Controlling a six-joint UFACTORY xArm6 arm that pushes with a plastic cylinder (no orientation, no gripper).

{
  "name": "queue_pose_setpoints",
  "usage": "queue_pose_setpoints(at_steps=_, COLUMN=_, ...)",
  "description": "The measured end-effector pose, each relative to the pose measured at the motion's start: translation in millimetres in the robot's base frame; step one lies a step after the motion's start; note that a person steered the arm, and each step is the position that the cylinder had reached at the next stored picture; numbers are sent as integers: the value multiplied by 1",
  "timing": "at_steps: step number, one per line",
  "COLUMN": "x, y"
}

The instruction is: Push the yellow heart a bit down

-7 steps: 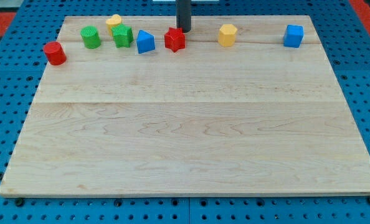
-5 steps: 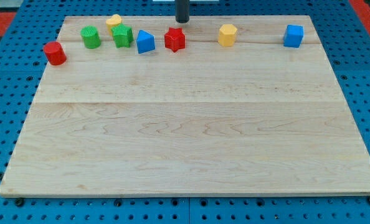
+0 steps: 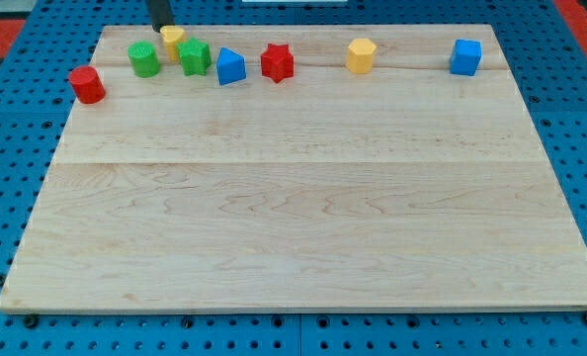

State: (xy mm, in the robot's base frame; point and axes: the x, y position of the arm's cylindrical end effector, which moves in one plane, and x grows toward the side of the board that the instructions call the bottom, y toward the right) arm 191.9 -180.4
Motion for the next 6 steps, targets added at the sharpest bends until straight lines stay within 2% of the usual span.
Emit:
queue_pose_setpoints(at_steps=1, x=5, y=39)
queue_pose_setpoints(at_steps=2, x=6, y=-6)
queue_pose_setpoints(at_steps=3, x=24, y=-15)
queue_pose_setpoints(at_steps=6, x=49, y=-1)
